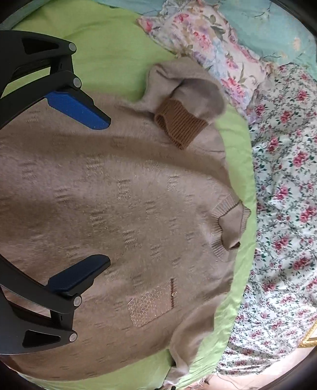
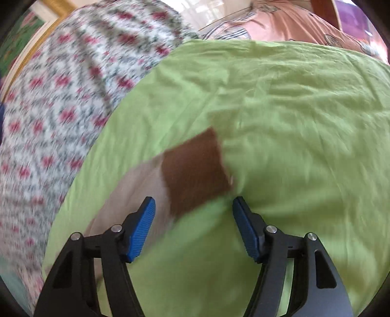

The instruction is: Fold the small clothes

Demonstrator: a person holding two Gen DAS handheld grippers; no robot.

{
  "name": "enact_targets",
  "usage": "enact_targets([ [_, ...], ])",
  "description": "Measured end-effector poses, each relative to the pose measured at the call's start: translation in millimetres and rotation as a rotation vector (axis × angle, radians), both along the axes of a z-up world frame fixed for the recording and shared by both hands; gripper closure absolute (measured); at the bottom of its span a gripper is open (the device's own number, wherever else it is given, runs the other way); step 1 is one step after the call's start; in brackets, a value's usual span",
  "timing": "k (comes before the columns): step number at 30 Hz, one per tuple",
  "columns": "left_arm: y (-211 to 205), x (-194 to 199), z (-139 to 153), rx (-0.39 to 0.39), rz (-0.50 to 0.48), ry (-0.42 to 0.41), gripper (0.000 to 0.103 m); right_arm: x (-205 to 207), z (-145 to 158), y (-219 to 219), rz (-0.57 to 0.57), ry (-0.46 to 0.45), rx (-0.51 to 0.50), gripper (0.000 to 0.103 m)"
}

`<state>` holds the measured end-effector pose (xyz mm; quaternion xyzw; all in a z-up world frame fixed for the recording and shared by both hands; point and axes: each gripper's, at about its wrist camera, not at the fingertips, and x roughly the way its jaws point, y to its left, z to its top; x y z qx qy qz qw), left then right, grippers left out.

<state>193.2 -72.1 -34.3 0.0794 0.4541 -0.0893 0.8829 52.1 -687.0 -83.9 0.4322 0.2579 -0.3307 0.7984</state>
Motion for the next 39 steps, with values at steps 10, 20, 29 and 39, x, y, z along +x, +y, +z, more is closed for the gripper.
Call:
enact_targets([
  [10,-3,-6,-11,-0.025,-0.036,0.021,0.001,29,42,35,0.135,-0.05,-0.112,0.089],
  [20,21,-20,6,-0.151,-0.081,0.008,0.001,132,88,249,0.716,-0.225,0.004,0.089],
  [29,56,-10,3,-0.268,-0.072,0.032,0.001,226,39,457,1.109,-0.178,0.219,0.089],
  [39,48,58,-15,-0.401,-0.086,0.09,0.001,260,-8,515,1.189,-0.09,0.38,0.055],
])
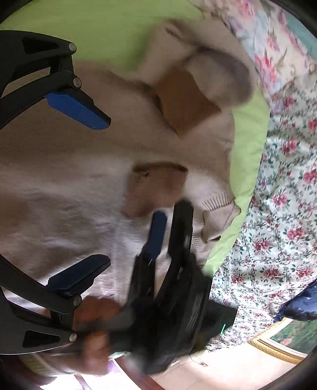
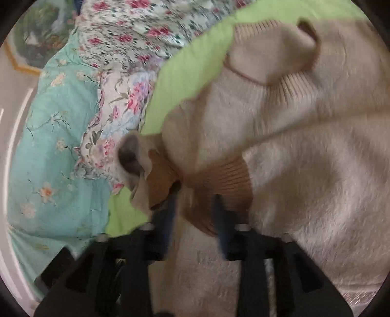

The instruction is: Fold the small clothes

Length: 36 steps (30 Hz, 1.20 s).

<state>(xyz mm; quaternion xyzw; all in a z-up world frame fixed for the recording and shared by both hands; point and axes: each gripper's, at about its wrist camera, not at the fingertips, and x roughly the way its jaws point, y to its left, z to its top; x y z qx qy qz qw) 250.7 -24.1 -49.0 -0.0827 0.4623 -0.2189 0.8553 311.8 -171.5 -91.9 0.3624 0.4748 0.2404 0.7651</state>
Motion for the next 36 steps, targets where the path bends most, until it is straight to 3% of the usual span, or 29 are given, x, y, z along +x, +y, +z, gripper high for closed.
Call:
enact_targets([
  [4,-28,35,-19,0.049,-0.019,0.039,0.005,-35,28,-39,-0.08,-0.106,-0.069,0.053],
  [6,-33,43,-19,0.038,-0.007,0.024,0.02,-61,40,-70,-0.146,-0.146,-0.097,0.053],
  [8,-36,43,-12,0.012,-0.009,-0.011,0.028,-90,48,-103,-0.224,-0.171,-0.122,0.053],
  [11,-49,44,-5,0.0,-0.045,-0.058,0.032,-128,49,-142,-0.334,-0.177,-0.15,0.053],
  [12,-54,46,-6,0.006,-0.058,-0.059,0.051,-138,48,-154,-0.369,-0.172,-0.155,0.053],
  [13,-58,48,-9,0.01,-0.071,-0.053,0.063,-144,47,-159,-0.392,-0.169,-0.155,0.053],
  [14,-61,50,-14,0.015,-0.086,-0.033,0.088,-153,45,-168,-0.414,-0.166,-0.148,0.053],
  [15,-62,51,-17,0.018,-0.093,-0.022,0.096,-158,44,-170,-0.424,-0.164,-0.145,0.053],
  [19,-45,41,-8,0.057,-0.049,-0.093,0.097,-173,41,-178,-0.446,-0.165,-0.149,0.053],
  [22,-9,24,12,0.055,0.009,-0.173,0.098,-180,42,-186,-0.462,-0.166,-0.186,0.053],
  [24,7,20,12,0.08,0.041,-0.18,0.098,-181,41,-196,-0.488,-0.158,-0.225,0.053],
  [29,41,22,4,0.045,0.11,-0.146,0.098,-150,25,-218,-0.518,-0.072,-0.31,0.053],
  [36,53,21,6,0.036,0.202,-0.18,0.098,-75,-15,-221,-0.428,0.011,-0.371,0.042],
])
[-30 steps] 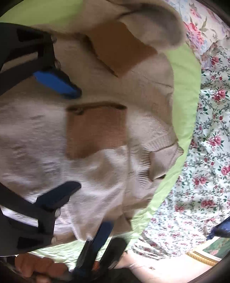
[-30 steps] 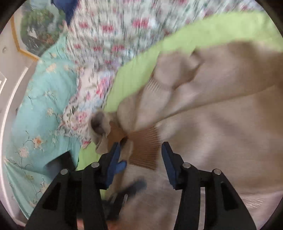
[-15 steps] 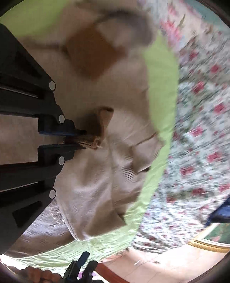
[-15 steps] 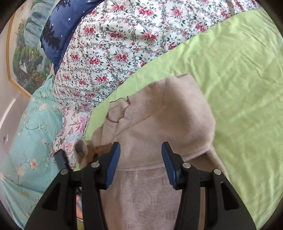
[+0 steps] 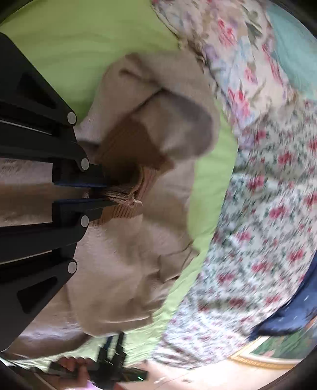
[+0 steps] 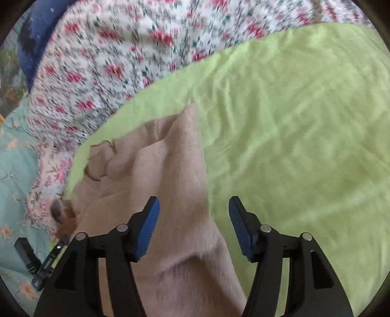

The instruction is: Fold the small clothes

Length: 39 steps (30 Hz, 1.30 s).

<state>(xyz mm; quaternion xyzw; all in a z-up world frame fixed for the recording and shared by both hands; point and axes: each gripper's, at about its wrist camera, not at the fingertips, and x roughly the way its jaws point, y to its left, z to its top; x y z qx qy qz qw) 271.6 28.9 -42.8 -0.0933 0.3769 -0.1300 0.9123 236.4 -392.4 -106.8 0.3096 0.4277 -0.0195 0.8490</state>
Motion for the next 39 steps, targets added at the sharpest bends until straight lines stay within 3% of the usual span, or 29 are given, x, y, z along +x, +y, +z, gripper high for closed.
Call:
enact_targets([
  [5,-1,3,2,-0.016,0.011,-0.021,0.098,25,-18,8,0.037,0.015,0.004,0.041],
  [6,-3,2,2,-0.02,0.003,-0.022,0.098,27,-18,13,0.052,0.003,-0.02,0.052],
  [7,-8,2,2,-0.027,-0.01,-0.027,0.098,28,-17,15,0.069,-0.003,-0.03,0.094],
  [11,-27,0,5,-0.051,-0.075,-0.053,0.098,16,10,-15,-0.019,-0.069,-0.033,0.095],
  [14,-43,2,-7,-0.023,-0.11,-0.038,0.098,15,10,-36,-0.064,-0.037,-0.044,0.095],
  [16,-47,3,-18,-0.002,-0.129,-0.001,0.097,20,-6,-37,-0.044,0.017,-0.05,0.094],
  [18,-42,1,-23,-0.032,-0.159,0.037,0.094,21,-15,-34,-0.038,0.063,-0.085,0.092],
  [22,-32,0,-23,-0.043,-0.158,0.05,0.089,-4,21,-15,-0.099,0.0,-0.225,0.081],
  [23,-33,3,-24,-0.032,-0.15,0.057,0.089,-9,28,-7,-0.076,-0.031,-0.225,0.081],
  [25,-35,6,-26,0.01,-0.136,0.069,0.088,-13,30,19,0.036,-0.07,-0.169,0.066],
  [27,-33,2,-28,0.066,-0.13,0.079,0.086,-12,16,30,0.088,-0.023,-0.124,0.06],
  [29,-21,-7,-28,0.09,-0.12,0.087,0.086,-15,-1,32,0.057,0.068,-0.198,0.061],
  [32,5,-22,-15,0.132,-0.082,0.063,0.084,-34,4,26,0.013,0.049,-0.148,0.062],
  [34,16,-26,0,0.184,-0.048,0.022,0.069,-45,19,33,0.024,0.02,-0.138,0.058],
  [36,21,-24,24,0.267,-0.028,-0.066,0.04,-60,33,50,0.072,-0.043,-0.099,0.051],
  [38,16,-15,43,0.376,-0.043,-0.133,0.023,-70,41,66,0.111,-0.066,-0.079,0.042],
  [39,9,-8,51,0.455,-0.074,-0.168,0.021,-72,43,75,0.131,-0.071,-0.074,0.041],
])
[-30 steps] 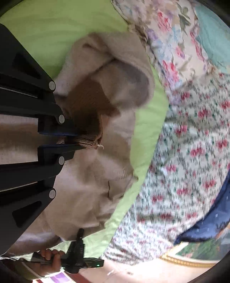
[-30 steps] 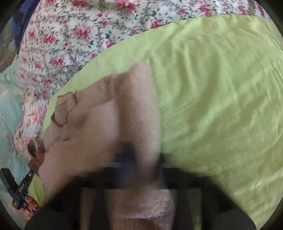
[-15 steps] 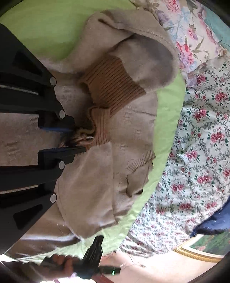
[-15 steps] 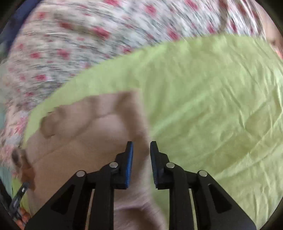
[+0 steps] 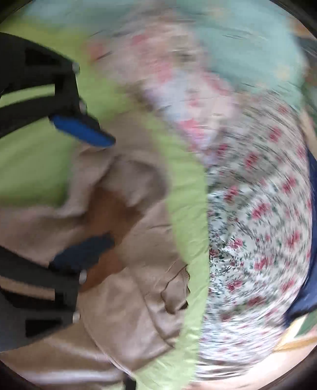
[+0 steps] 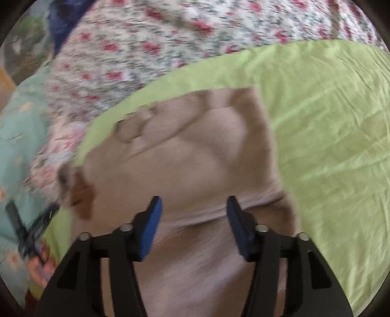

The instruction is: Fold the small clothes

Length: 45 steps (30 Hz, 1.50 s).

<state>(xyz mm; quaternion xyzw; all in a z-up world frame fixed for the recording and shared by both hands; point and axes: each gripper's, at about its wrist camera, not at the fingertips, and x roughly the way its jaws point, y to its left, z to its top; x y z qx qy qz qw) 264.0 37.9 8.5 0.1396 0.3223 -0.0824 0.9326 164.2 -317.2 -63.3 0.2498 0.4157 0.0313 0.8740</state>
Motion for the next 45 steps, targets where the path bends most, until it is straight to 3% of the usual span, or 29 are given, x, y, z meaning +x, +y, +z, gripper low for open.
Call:
enact_targets([
  [2,-18,13,10,0.172,-0.107,-0.081,0.016,-4,2,15,0.033,0.001,0.013,0.041],
  [3,-25,21,10,0.232,-0.172,-0.088,0.008,-8,1,21,0.046,0.007,0.026,0.04],
  [6,-42,54,3,0.431,-0.322,-0.102,0.004,-11,-10,31,0.068,0.044,0.041,0.04],
  [9,-41,98,-14,0.492,-0.4,0.018,0.003,-10,-22,34,0.069,0.092,0.047,0.04],
  [13,-37,129,-41,0.487,-0.5,0.203,0.004,-9,-32,33,0.067,0.124,0.069,0.04],
  [14,-33,132,-49,0.464,-0.529,0.266,0.007,-9,-33,33,0.067,0.125,0.071,0.04],
  [16,-27,130,-58,0.424,-0.571,0.341,0.024,-8,-36,31,0.063,0.13,0.086,0.04],
  [21,-2,107,-66,0.394,-0.584,0.332,0.089,-8,-39,30,0.047,0.13,0.103,0.04],
  [22,5,103,-64,0.379,-0.563,0.312,0.093,-7,-39,30,0.046,0.129,0.106,0.04],
  [29,18,75,-24,0.159,-0.442,0.191,0.095,-15,-32,39,0.049,0.091,0.127,0.04],
  [32,20,66,1,0.005,-0.373,0.145,0.095,-20,-24,42,0.049,0.071,0.129,0.04],
  [35,8,59,37,-0.197,-0.304,0.06,0.095,-18,-17,47,0.068,0.039,0.162,0.04],
  [38,-18,47,62,-0.366,-0.291,-0.008,0.095,-12,-9,49,0.059,0.007,0.166,0.04],
  [41,-69,30,60,-0.405,-0.312,-0.043,0.094,-11,-5,40,-0.004,-0.023,0.177,0.04],
  [43,-108,24,43,-0.422,-0.342,-0.008,0.094,-11,-6,28,-0.047,-0.032,0.179,0.04],
  [45,-154,23,13,-0.379,-0.354,0.035,0.094,-13,-8,15,-0.083,-0.034,0.174,0.04],
])
